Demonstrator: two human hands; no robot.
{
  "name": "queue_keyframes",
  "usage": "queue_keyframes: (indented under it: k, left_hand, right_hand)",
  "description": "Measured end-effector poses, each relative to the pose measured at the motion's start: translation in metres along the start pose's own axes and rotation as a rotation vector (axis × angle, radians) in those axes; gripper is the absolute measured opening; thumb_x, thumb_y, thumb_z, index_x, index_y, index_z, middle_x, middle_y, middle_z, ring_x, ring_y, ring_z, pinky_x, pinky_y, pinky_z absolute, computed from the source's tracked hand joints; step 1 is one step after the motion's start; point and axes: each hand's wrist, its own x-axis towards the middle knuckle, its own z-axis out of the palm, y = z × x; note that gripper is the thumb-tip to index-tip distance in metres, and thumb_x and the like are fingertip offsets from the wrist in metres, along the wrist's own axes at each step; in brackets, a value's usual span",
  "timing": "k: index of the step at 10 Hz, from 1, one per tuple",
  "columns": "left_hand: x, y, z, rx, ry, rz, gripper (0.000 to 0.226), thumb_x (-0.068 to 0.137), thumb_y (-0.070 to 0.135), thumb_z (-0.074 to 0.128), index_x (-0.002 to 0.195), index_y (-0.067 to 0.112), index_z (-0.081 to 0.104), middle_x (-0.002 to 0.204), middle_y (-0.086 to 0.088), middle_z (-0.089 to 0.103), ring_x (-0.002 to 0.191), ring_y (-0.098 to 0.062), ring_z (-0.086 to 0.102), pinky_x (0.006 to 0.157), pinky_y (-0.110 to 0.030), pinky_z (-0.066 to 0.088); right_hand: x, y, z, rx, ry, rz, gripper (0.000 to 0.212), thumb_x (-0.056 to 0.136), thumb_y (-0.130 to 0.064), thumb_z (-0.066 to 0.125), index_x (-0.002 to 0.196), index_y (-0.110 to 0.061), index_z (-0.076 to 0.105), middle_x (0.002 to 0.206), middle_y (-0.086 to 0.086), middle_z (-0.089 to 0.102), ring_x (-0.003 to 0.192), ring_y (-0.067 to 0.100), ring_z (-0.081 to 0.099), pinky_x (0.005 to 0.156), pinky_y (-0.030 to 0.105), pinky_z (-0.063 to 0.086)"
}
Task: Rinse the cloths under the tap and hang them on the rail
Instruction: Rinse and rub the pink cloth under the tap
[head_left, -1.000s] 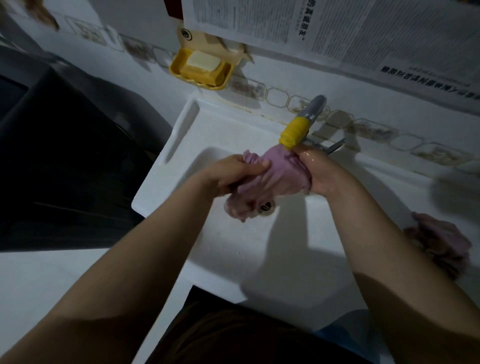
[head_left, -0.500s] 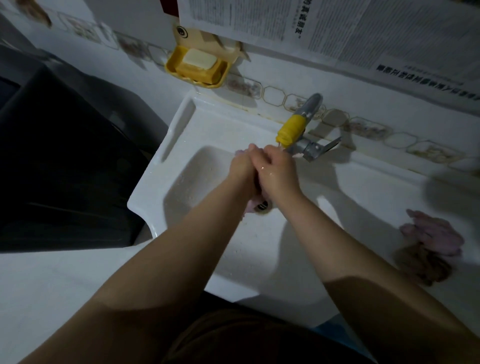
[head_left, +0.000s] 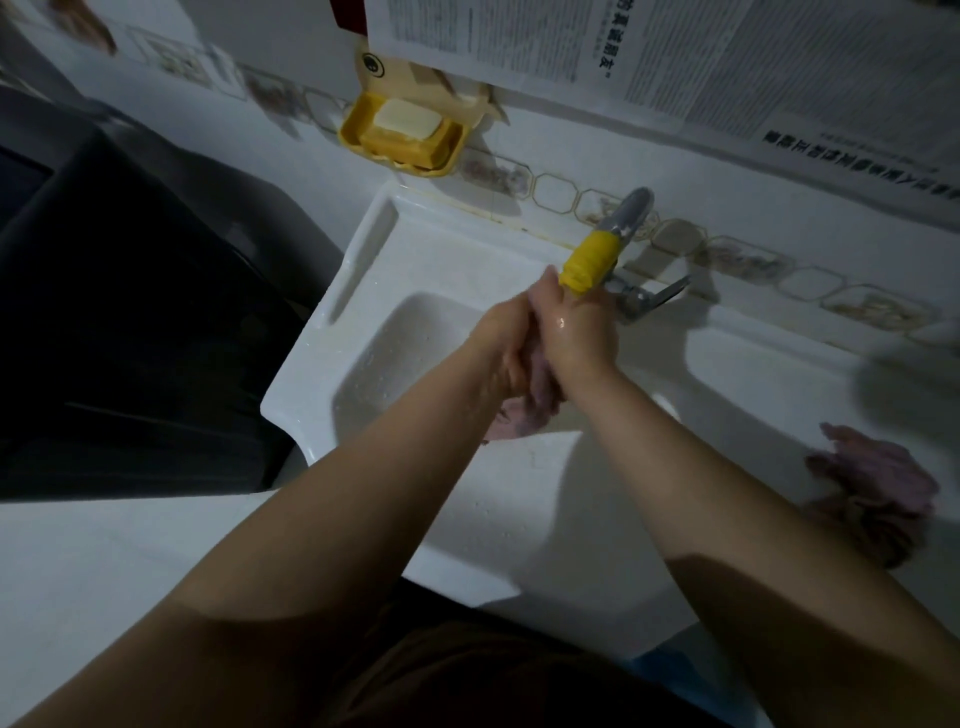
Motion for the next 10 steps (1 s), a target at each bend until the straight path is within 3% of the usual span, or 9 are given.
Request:
queue_keyframes:
  k: [1, 2, 3, 4, 5, 6, 7, 9, 10]
  left_hand:
    - [0.005, -0.004, -0.009, -0.046, 0.03, 0.096, 0.038, 0.103, 0.04, 0.033, 0.08, 0.013, 0.049, 0.044, 0.005, 0.059, 0.04, -0.005, 0.058, 0.042, -0.013, 0.046]
    - [0.001, -0.015, -0.003, -0.017, -0.088, -0.105, 0.053, 0.097, 0.057, 0.036, 0.11, 0.01, 0.058, 0.084, -0.017, 0.059, 0.082, -0.021, 0.061, 0.076, -0.03, 0.048]
    - [-0.004, -0.012, -0.011, -0.004, -0.268, -0.168, 0.056, 0.098, 0.057, 0.03, 0.083, 0.011, 0.056, 0.062, -0.009, 0.056, 0.053, -0.018, 0.051, 0.058, -0.023, 0.04]
    - [-0.001, 0.0, -0.035, 0.064, -0.356, -0.042, 0.05, 0.098, 0.053, 0.035, 0.1, 0.009, 0.06, 0.08, -0.008, 0.067, 0.068, -0.015, 0.063, 0.069, -0.026, 0.049]
    - [0.001, 0.004, -0.054, 0.254, -0.354, 0.056, 0.04, 0.09, 0.038, 0.062, 0.106, 0.002, 0.059, 0.092, -0.011, 0.065, 0.079, -0.013, 0.064, 0.074, -0.023, 0.054]
    - [0.003, 0.009, -0.065, 0.281, -0.306, 0.12, 0.022, 0.098, 0.019, 0.05, 0.098, -0.001, 0.06, 0.085, -0.01, 0.068, 0.079, -0.016, 0.066, 0.077, -0.025, 0.055]
    - [0.005, 0.014, -0.065, 0.338, -0.148, 0.251, 0.029, 0.1, 0.024, 0.049, 0.096, -0.003, 0.06, 0.076, -0.01, 0.071, 0.069, -0.017, 0.068, 0.059, -0.023, 0.054]
    - [0.016, 0.009, -0.039, 0.286, 0.174, 0.374, 0.037, 0.095, 0.036, 0.057, 0.085, 0.001, 0.061, 0.085, -0.021, 0.066, 0.076, -0.026, 0.066, 0.073, -0.035, 0.056]
    - [0.014, 0.0, -0.017, 0.192, 0.163, 0.26, 0.029, 0.099, 0.033, 0.048, 0.081, 0.01, 0.054, 0.069, -0.007, 0.056, 0.056, -0.018, 0.056, 0.048, -0.022, 0.049]
  right_hand:
    - [-0.012, -0.007, 0.007, -0.007, -0.015, -0.136, 0.042, 0.098, -0.04, 0.041, 0.072, -0.012, 0.059, 0.073, 0.011, 0.061, 0.072, 0.029, 0.055, 0.059, 0.031, 0.033]
    - [0.005, -0.002, 0.0, 0.002, -0.057, 0.047, 0.042, 0.095, -0.044, 0.045, 0.084, -0.008, 0.063, 0.093, 0.018, 0.067, 0.09, 0.035, 0.062, 0.076, 0.034, 0.045]
    - [0.03, 0.002, -0.012, 0.033, -0.152, 0.13, 0.04, 0.094, -0.044, 0.048, 0.096, -0.008, 0.064, 0.096, 0.014, 0.066, 0.093, 0.03, 0.062, 0.077, 0.031, 0.046]
    - [0.034, 0.005, -0.018, 0.234, -0.322, 0.295, 0.028, 0.101, -0.027, 0.041, 0.081, -0.012, 0.053, 0.081, 0.005, 0.052, 0.075, 0.02, 0.051, 0.061, 0.028, 0.036]
    - [0.044, 0.021, -0.024, 0.816, -0.495, 0.514, 0.026, 0.097, -0.028, 0.046, 0.072, -0.02, 0.043, 0.059, -0.001, 0.048, 0.047, 0.011, 0.043, 0.042, 0.023, 0.035]
    - [0.043, 0.027, -0.036, 0.888, -0.563, 0.518, 0.02, 0.096, -0.019, 0.047, 0.076, -0.018, 0.046, 0.049, -0.006, 0.046, 0.036, 0.002, 0.033, 0.029, 0.012, 0.023]
    - [0.038, 0.023, -0.039, 0.708, -0.49, 0.476, 0.015, 0.093, -0.012, 0.045, 0.079, -0.013, 0.05, 0.047, -0.001, 0.049, 0.035, 0.004, 0.033, 0.031, 0.013, 0.021]
    - [0.015, 0.002, -0.021, 0.388, -0.228, 0.322, 0.038, 0.095, -0.033, 0.052, 0.06, -0.018, 0.051, 0.05, 0.002, 0.049, 0.029, 0.007, 0.041, 0.035, 0.014, 0.029]
    - [-0.015, -0.002, 0.0, 0.248, -0.178, 0.007, 0.044, 0.094, -0.044, 0.05, 0.06, -0.018, 0.059, 0.058, 0.004, 0.061, 0.058, 0.016, 0.061, 0.057, 0.025, 0.048]
